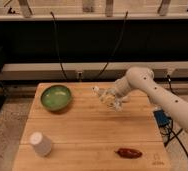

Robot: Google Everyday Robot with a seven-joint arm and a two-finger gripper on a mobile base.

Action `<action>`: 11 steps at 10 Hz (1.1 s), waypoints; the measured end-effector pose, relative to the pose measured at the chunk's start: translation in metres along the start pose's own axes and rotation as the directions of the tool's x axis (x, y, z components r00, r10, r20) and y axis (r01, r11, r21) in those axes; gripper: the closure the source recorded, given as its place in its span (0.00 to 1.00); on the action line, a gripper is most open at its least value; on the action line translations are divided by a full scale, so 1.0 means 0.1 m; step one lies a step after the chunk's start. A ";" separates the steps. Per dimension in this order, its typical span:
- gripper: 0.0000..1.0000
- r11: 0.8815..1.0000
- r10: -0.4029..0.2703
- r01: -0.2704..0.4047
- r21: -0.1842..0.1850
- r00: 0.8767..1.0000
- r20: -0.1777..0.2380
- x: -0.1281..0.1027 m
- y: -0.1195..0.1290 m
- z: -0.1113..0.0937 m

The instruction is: Stand the bottle upright

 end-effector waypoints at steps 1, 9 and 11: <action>1.00 1.000 0.002 -0.002 -0.003 1.000 0.028 -0.02 -0.01 0.00; 1.00 1.000 0.026 -0.021 -0.020 0.955 0.296 0.19 -0.20 -0.08; 1.00 1.000 0.024 -0.017 -0.024 0.938 0.346 0.28 -0.27 -0.08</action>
